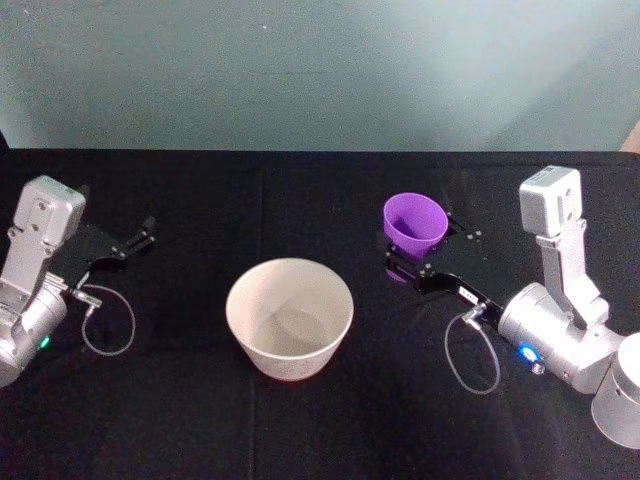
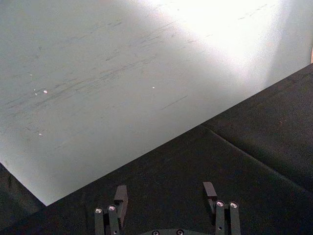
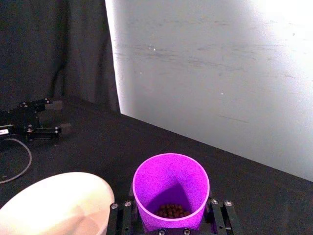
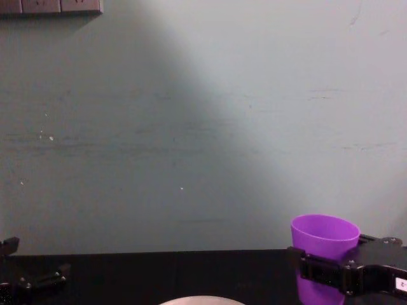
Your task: Pick up the cup and pour the mung beans from the cup into the bowl.
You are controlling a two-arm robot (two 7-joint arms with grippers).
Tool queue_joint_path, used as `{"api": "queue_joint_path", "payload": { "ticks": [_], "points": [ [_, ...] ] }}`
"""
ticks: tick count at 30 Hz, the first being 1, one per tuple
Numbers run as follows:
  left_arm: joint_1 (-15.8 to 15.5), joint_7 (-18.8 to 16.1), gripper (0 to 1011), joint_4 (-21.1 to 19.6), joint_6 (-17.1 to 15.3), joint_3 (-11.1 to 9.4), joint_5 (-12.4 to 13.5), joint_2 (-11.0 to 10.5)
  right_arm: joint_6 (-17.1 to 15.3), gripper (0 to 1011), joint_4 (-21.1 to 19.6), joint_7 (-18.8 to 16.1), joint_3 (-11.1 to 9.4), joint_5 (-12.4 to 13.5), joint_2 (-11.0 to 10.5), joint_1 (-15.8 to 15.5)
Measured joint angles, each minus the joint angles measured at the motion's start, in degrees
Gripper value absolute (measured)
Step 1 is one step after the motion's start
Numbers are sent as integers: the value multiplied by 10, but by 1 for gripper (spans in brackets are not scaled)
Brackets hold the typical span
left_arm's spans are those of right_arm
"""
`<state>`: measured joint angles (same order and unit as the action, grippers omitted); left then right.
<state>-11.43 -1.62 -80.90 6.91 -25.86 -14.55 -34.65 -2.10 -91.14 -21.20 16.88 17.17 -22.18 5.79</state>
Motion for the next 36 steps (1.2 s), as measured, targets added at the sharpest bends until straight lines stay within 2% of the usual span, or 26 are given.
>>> {"api": "queue_joint_path", "payload": {
  "ticks": [36],
  "points": [
    [0,0,1000,0,0,0,0,0,0,729,0,0,0,0,0,0]
  ]
}}
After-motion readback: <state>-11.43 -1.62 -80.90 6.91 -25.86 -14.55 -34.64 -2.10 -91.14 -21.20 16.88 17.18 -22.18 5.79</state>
